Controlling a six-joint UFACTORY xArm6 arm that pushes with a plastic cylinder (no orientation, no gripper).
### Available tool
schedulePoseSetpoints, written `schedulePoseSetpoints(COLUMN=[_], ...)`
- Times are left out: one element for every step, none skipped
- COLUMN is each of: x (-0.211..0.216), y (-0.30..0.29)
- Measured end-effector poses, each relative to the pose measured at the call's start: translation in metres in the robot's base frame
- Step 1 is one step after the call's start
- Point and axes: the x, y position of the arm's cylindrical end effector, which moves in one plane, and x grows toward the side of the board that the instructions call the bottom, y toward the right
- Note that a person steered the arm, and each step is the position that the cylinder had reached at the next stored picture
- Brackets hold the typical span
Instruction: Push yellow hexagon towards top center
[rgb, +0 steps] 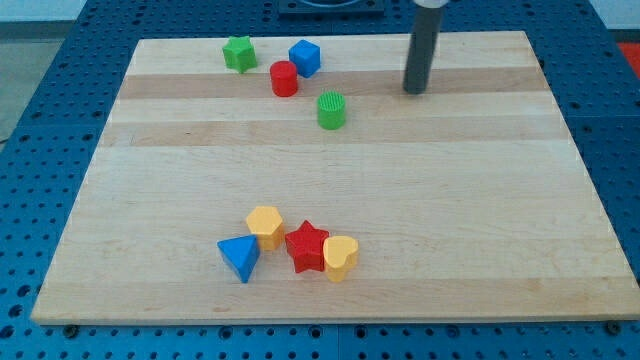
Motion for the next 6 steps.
schedulePoseSetpoints(x=[0.03,0.075,0.084,0.071,0.063,0.063], y=[-0.029,-0.026,-0.025,0.005,0.017,0.017])
